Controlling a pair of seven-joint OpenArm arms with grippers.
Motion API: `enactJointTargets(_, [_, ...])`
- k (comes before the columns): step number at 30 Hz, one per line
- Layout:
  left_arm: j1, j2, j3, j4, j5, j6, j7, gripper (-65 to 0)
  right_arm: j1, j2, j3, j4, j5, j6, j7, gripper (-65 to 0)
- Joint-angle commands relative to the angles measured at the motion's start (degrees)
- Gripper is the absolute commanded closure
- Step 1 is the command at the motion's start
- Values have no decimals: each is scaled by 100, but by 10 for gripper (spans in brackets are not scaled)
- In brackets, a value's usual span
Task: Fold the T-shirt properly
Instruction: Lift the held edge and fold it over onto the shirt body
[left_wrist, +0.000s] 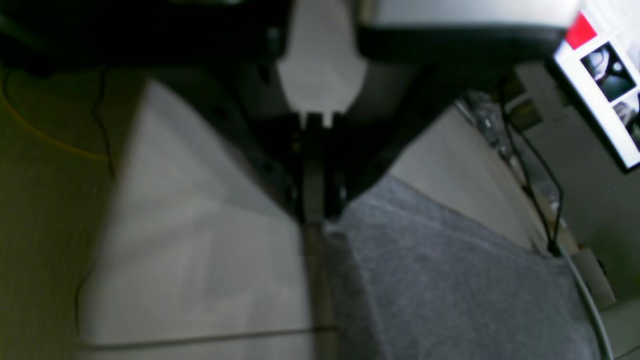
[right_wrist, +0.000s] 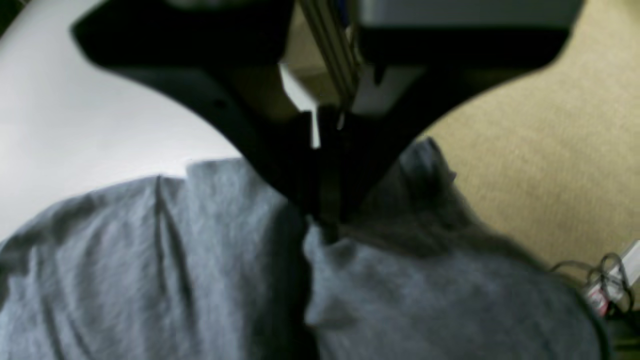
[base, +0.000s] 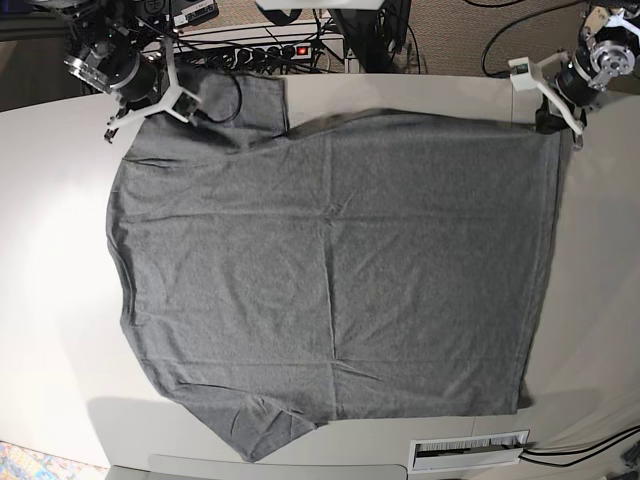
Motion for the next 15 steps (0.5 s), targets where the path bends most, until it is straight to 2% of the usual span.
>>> enactJointTargets(1, [297,-50,83,-9,-24,-420,227,0,-94,98,164,186,2,-24,20,0])
enactJointTargets(3, [531,-79,83,111,168,-107,544,0,-299,98,407,363,4,-24,22,0])
enactJointTargets(9, [1143,-140,83,210,994,601,1038,0,-944,98,1211,960,31,-26,26,0])
enactJointTargets(15, [1893,-321,83,225,2157,1766,1635,0,-1429,98,1668,1388,28,-26,44,0])
